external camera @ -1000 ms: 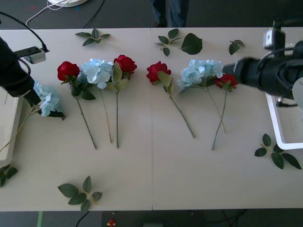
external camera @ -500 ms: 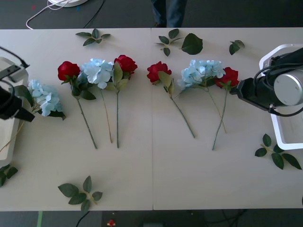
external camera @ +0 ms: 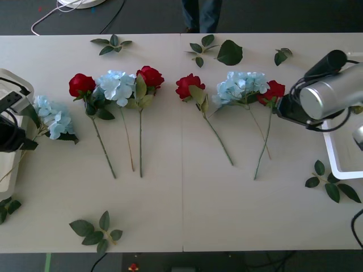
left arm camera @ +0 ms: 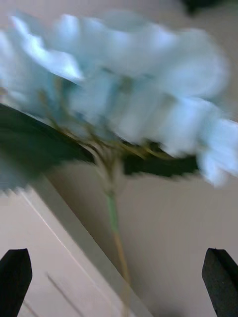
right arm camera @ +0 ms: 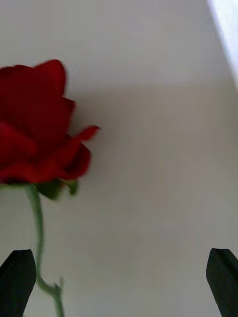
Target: Place the red flowers into the right box and the blue flowers into the left box. If a person shows an open palm, hand one flower to the person first, then continue sorting.
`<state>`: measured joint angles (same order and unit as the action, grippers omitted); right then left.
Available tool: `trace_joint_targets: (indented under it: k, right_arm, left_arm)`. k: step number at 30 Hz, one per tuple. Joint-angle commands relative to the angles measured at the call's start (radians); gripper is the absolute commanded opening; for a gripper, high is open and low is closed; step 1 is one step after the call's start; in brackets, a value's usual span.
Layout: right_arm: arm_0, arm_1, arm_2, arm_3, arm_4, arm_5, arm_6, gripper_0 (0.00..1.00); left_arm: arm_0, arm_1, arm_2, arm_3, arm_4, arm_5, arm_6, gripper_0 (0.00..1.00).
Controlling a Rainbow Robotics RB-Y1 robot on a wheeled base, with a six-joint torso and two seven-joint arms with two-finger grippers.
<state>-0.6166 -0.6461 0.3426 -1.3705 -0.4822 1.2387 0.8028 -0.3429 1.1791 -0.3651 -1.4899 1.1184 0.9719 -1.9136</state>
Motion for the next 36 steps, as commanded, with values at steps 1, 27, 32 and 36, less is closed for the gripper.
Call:
trace_joint_targets:
  k: [1,27,32,36]
  right_arm:
    - [-0.087,0.043,0.046,0.064,-0.016,-0.067,0.026,1.0]
    - [-0.172,0.083,0.187,0.277,-0.026,-0.259,0.047,0.0]
    - [-0.173,0.079,0.187,0.277,-0.021,-0.259,0.049,0.0]
    - [-0.173,0.074,0.187,0.277,0.0,-0.26,0.056,0.0]
  left_arm:
    - [-0.002,-0.041,-0.043,0.059,-0.043,-0.068,-0.068,1.0]
    - [0.024,-0.073,-0.207,0.099,-0.028,-0.34,-0.053,1.0]
    - [0.045,-0.075,-0.207,0.097,-0.025,-0.363,-0.051,1.0]
    - [0.061,-0.075,-0.207,0.097,-0.023,-0.38,-0.053,1.0]
